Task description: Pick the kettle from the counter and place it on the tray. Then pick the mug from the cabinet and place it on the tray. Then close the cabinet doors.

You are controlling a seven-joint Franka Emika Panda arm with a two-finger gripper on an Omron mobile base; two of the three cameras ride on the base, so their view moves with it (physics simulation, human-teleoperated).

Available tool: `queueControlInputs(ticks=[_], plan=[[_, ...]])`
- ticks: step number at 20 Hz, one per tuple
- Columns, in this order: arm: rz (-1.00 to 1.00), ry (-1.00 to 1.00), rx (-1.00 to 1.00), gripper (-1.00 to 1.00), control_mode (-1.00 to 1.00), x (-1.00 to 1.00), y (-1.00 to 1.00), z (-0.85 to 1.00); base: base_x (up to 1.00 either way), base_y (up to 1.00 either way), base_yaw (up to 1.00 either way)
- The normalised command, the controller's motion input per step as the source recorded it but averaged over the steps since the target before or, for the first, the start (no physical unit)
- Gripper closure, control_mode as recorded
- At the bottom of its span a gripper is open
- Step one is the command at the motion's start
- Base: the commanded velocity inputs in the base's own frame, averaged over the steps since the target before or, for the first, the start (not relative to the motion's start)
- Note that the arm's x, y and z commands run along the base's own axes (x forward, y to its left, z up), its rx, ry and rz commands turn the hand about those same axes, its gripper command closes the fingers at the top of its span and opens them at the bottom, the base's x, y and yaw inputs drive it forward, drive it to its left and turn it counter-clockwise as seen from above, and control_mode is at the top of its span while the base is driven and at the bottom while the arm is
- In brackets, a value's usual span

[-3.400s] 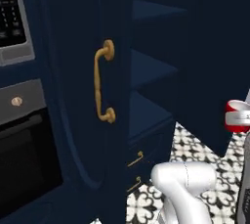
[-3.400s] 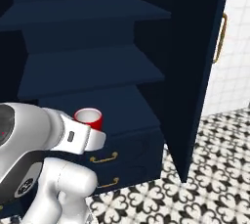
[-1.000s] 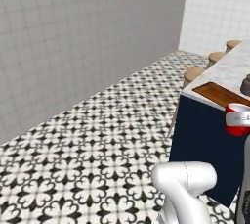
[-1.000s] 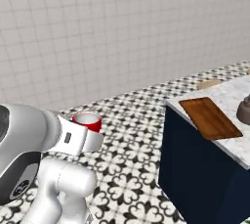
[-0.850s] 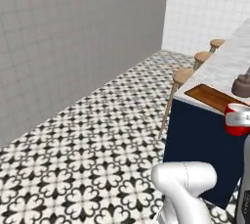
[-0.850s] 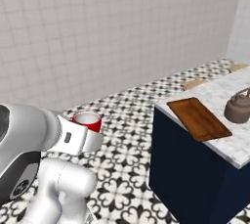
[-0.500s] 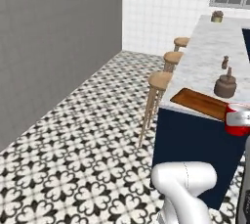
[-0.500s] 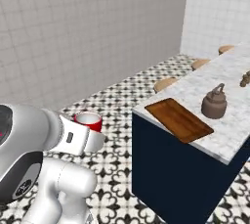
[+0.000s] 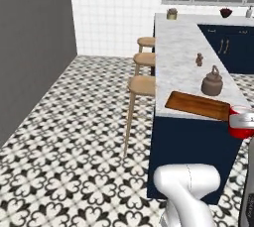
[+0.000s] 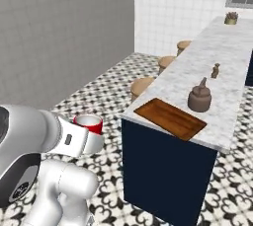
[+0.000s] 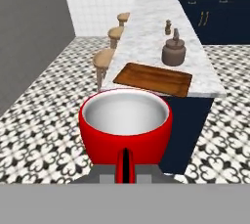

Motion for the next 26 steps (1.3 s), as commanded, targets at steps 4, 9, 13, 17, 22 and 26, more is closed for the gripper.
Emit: queueControlInputs(ticks=[4,9,13,17,22,26], plan=[[0.0,0.0,0.0,1.0,1.0,0.0,0.0,0.0,0.5,0.55,-0.41],[0.0,0.0,0.0,1.0,1.0,0.0,0.0,0.0,0.8,0.33,-0.29],[0.0,0.0,0.0,1.0,1.0,0.0,0.0,0.0,0.79,0.26,-0.25],[0.0,0.0,0.0,1.0,1.0,0.0,0.0,0.0,0.67,0.03,-0.26],[0.0,0.0,0.0,1.0,1.0,0.0,0.0,0.0,0.66,0.0,-0.29],[-0.04,-0.02,0.03,1.0,-1.0,0.13,0.0,0.0,0.37,0.0,-0.15]])
